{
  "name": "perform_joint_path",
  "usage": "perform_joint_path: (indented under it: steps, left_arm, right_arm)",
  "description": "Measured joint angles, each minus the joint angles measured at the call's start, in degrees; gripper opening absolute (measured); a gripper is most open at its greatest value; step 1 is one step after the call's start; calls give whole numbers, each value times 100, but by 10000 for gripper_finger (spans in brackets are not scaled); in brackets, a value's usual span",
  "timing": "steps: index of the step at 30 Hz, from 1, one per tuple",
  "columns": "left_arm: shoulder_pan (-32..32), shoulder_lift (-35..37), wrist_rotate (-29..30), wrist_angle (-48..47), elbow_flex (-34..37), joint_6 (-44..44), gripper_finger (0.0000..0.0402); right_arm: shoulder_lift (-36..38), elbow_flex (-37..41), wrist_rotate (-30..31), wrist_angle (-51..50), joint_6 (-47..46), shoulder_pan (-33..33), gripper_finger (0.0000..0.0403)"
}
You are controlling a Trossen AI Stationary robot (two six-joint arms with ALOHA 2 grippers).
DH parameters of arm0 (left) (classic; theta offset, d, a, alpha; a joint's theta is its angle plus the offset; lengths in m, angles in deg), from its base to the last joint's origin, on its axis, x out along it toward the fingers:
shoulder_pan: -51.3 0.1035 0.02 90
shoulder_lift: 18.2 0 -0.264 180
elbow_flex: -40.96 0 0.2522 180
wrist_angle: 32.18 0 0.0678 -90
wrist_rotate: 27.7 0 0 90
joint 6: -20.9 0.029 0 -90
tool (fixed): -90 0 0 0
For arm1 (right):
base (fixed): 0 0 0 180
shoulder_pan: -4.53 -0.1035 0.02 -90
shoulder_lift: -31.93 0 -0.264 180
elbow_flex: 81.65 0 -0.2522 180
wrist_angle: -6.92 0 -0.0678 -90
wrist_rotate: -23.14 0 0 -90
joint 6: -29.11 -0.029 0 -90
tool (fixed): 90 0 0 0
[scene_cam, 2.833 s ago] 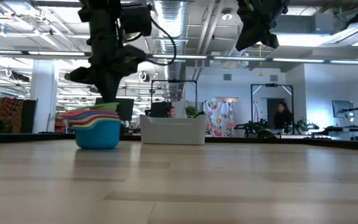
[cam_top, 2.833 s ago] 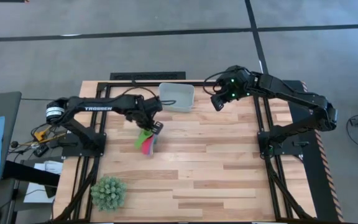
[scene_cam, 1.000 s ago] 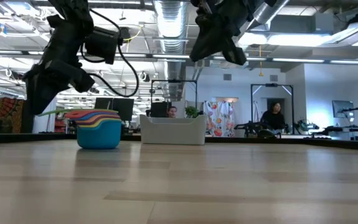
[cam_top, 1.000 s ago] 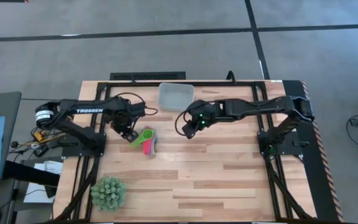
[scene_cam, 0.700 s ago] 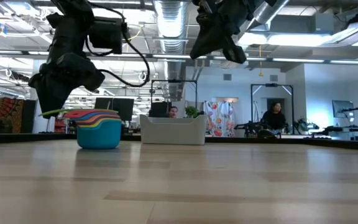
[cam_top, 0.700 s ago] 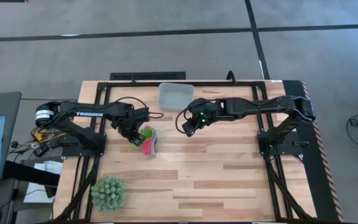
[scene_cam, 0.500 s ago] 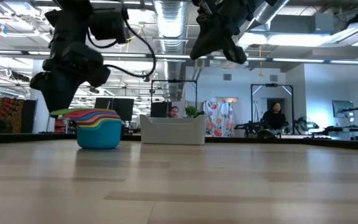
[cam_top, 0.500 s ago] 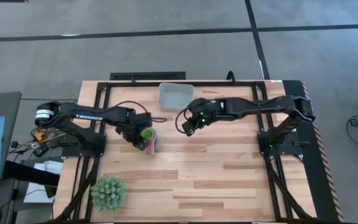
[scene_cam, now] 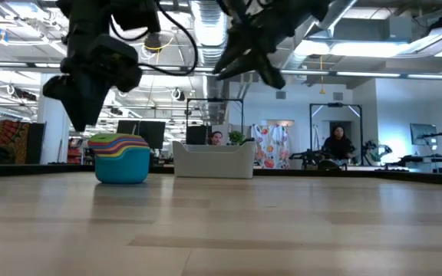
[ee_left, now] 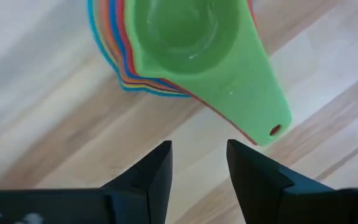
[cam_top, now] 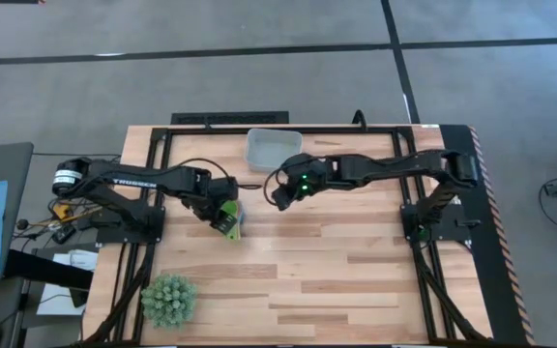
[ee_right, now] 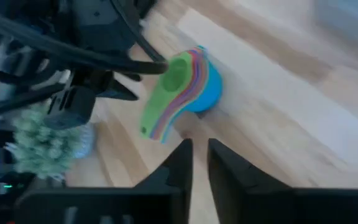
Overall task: Nest measuring cups in basket
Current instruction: Put the measuring cups into the white bin
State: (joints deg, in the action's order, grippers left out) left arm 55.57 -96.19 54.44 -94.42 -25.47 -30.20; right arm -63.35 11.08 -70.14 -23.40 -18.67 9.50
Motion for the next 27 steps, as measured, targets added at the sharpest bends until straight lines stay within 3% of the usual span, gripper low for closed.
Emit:
perform_joint_path:
  steps: [7, 12, 19, 27]
  left_arm:
    - [132, 593, 669, -1021, -177, 512, 141]
    - [293, 1025, 1445, -1280, -181, 928, 141]
    - [580, 1249, 1039, -865, 382, 1471, 141]
    - [634, 1278, 697, -63, 1122, 1709, 141]
  right_arm:
    - [-881, -9, -297, 1584, -637, 15, 188]
    - [-1683, -432, -260, 1933, -790, 46, 262]
    - [-2618, -1688, -208, 975, -681, 42, 287]
    - [-2882, -2083, -4, 692, -765, 135, 287]
